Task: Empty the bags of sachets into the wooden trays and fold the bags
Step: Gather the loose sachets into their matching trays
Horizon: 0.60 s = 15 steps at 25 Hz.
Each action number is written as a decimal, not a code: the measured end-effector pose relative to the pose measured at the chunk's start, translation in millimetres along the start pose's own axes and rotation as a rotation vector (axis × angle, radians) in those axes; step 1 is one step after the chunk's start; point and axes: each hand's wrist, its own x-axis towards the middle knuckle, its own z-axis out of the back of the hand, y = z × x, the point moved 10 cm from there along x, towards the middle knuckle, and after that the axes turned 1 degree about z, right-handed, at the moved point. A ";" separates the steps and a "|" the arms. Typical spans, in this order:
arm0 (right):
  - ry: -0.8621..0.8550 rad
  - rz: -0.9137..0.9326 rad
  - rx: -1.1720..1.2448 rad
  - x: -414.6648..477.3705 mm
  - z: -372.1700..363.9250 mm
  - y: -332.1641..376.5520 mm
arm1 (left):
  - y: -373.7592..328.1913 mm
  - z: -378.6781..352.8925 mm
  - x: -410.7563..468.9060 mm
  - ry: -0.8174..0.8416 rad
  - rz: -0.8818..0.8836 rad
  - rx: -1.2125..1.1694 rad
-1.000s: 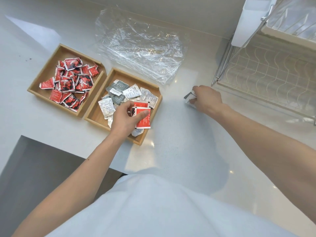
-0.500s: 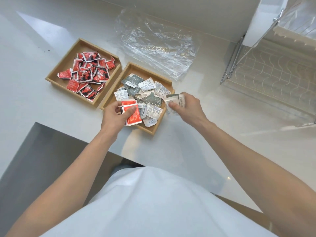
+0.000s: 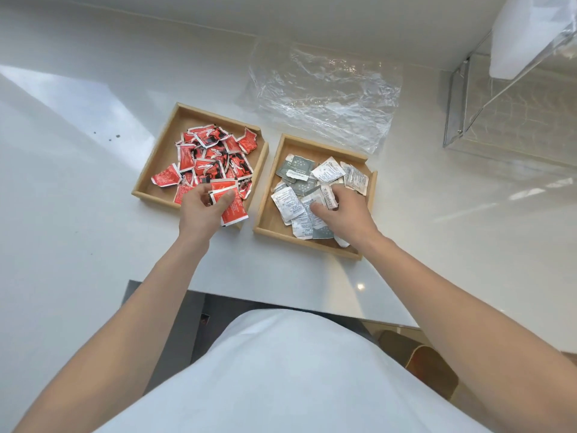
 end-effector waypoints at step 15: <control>0.059 -0.067 -0.337 4.9 -42.8 27.2 | -11.8 16.9 45.7 0.058 -0.192 0.414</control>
